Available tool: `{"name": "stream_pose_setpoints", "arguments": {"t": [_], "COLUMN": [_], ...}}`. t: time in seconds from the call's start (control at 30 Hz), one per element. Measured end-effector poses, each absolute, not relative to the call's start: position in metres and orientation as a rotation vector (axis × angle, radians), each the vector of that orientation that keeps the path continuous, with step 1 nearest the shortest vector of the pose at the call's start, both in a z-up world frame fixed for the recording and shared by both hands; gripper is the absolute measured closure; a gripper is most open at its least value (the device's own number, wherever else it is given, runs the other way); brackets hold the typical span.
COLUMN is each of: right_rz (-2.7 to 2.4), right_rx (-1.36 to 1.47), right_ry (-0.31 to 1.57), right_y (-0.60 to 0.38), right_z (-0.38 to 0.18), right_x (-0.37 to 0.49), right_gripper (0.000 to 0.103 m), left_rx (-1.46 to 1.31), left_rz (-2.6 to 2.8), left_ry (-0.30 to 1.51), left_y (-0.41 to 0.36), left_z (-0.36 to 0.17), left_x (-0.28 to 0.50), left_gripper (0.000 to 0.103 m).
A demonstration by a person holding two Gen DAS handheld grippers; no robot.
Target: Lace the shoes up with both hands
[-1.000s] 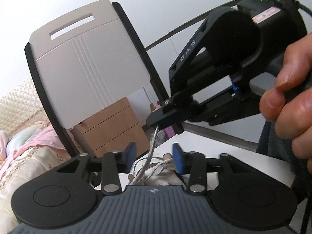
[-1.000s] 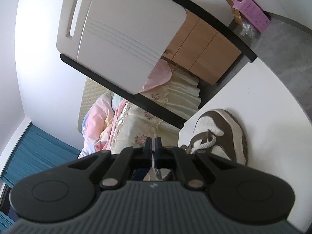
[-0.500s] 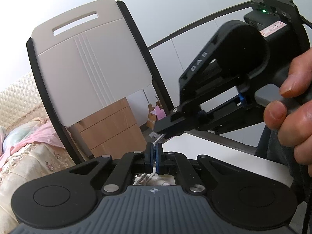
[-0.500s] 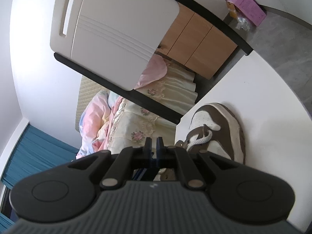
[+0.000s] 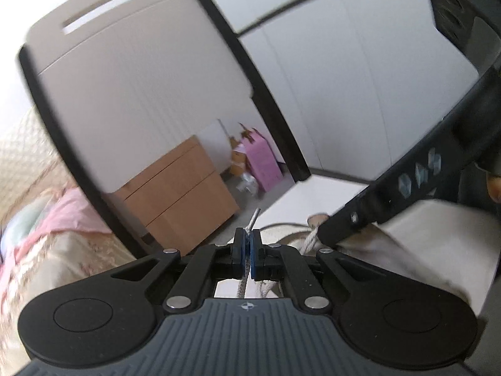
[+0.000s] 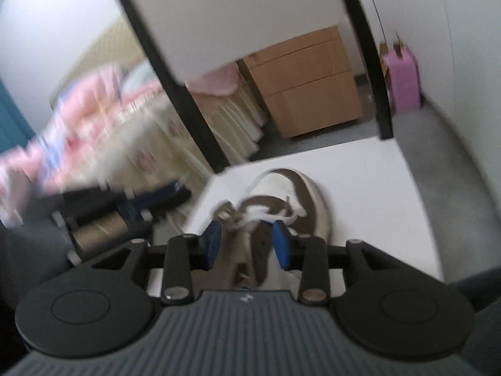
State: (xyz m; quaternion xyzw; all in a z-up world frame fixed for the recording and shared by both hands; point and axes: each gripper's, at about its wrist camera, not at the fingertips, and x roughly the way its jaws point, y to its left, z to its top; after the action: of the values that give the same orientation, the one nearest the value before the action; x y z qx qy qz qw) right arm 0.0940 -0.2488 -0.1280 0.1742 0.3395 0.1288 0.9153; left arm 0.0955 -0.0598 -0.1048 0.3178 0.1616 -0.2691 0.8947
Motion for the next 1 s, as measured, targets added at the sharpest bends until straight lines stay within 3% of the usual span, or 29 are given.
{"name": "stream_pose_setpoints", "arguments": {"t": [0.13, 0.17, 0.27, 0.53, 0.7, 1.0], "right_rz": [0.208, 0.213, 0.229, 0.260, 0.266, 0.272], "right_rx": [0.242, 0.271, 0.363, 0.746, 0.817, 0.892], "right_ry": [0.737, 0.741, 0.752, 0.792, 0.798, 0.809], "right_y": [-0.236, -0.240, -0.251, -0.293, -0.301, -0.303], "right_z": [-0.141, -0.143, -0.148, -0.170, -0.171, -0.174], "right_x": [0.105, 0.106, 0.110, 0.116, 0.115, 0.118], "right_gripper": [0.076, 0.087, 0.091, 0.092, 0.092, 0.091], "left_rx": [0.788, 0.812, 0.891, 1.088, 1.205, 1.171], "left_rz": [-0.624, -0.641, -0.682, -0.687, -0.613, -0.700], "left_ry": [0.330, 0.329, 0.341, 0.364, 0.334, 0.494], "left_y": [-0.069, -0.072, -0.083, -0.105, -0.111, -0.118], "left_z": [-0.110, -0.110, -0.114, -0.137, -0.132, -0.118], "left_x": [0.098, 0.099, 0.099, 0.085, 0.085, 0.083], "left_gripper": [0.100, 0.100, 0.100, 0.100, 0.100, 0.100]}}
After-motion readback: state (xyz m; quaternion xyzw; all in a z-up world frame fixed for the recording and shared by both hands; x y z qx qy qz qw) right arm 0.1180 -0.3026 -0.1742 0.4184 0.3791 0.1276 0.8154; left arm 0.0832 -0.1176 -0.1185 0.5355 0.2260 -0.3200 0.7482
